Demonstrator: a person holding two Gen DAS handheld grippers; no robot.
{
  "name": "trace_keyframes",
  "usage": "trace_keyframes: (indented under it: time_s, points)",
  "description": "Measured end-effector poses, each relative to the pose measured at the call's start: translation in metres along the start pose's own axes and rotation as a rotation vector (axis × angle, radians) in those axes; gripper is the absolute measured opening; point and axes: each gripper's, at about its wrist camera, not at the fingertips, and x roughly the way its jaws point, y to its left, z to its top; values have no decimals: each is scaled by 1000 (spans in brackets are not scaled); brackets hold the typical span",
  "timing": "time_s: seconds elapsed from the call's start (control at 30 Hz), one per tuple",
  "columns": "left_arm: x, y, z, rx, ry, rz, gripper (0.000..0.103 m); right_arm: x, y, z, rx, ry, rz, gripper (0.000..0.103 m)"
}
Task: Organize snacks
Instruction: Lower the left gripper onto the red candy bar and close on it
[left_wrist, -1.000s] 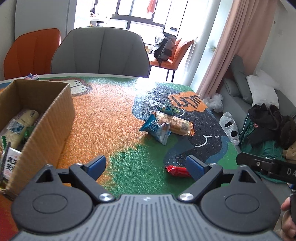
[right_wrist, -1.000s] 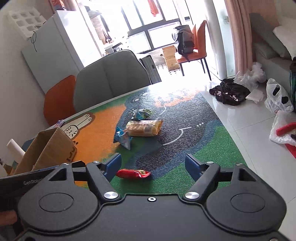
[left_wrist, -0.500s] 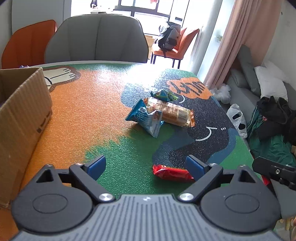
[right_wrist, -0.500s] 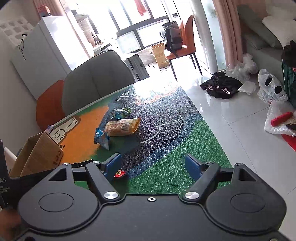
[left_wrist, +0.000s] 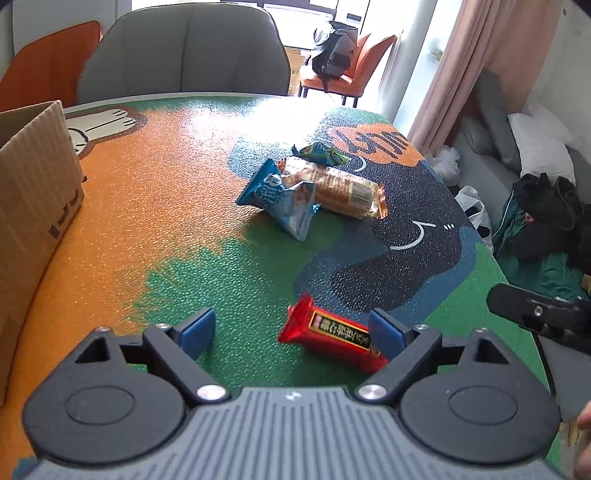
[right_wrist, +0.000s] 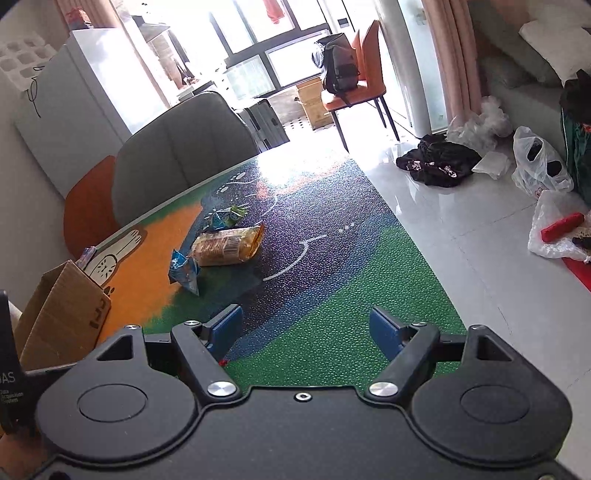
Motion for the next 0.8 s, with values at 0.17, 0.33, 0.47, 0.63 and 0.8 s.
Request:
trace_keyframes:
  time_s: [0.17,0.33,0.47,0.63,0.8]
  points:
    - [-9,10,-5,-8,11,-20,85,5,6,-5,-9,15,16,77]
    - [-12,18,-4,-15,-6,-38,67,7,16,-8,-23,26,31,77]
    - [-11,12,-1,12,-23,-63,66,4,21,-8,-42,23,27,77]
    - [-11,5,-3,24,-7,-92,66,4,18,-6,-35,19,11,77]
    - [-6,-7,-3,49,-11,-90,66,5,12,-4,-20,14,1,77]
